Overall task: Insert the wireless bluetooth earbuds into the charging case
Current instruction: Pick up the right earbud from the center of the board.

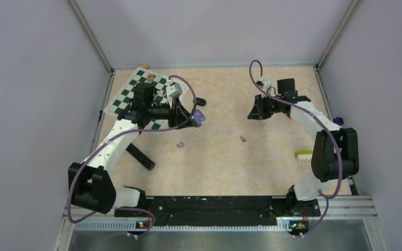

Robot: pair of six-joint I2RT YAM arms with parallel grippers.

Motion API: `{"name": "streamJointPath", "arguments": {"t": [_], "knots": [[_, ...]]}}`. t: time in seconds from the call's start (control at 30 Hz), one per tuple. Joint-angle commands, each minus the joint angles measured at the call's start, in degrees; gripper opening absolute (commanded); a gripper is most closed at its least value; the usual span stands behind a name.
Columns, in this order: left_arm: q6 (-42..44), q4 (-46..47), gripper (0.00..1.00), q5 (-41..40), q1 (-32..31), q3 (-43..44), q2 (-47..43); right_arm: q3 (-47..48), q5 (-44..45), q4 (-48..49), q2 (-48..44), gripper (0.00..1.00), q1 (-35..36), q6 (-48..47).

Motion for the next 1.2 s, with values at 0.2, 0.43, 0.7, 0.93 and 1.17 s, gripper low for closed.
{"name": "streamJointPath", "arguments": {"t": [0.2, 0.43, 0.7, 0.93, 1.17], "knots": [[-1.0, 3.1, 0.0, 1.0, -0.3, -0.3, -0.6, -4.0, 9.7, 1.6, -2.6, 0.3, 5.2, -6.3], [-0.7, 3.0, 0.0, 0.4, -0.3, -0.4, -1.4, -4.8, 19.0, 1.9, -3.7, 0.32, 9.1, -7.3], [-0.5, 3.0, 0.0, 0.2, -0.2, -0.5, -1.7, -4.2, 22.8, 0.1, -3.1, 0.33, 11.6, -8.2], [-0.3, 3.1, 0.0, 0.0, -0.3, -0.7, -2.1, -3.9, 27.8, -0.8, -2.4, 0.35, 15.5, -9.0], [-0.1, 3.0, 0.0, -0.2, -0.3, -0.9, -2.2, -2.4, 29.7, -4.0, -0.2, 0.35, 17.6, -10.1]]}}
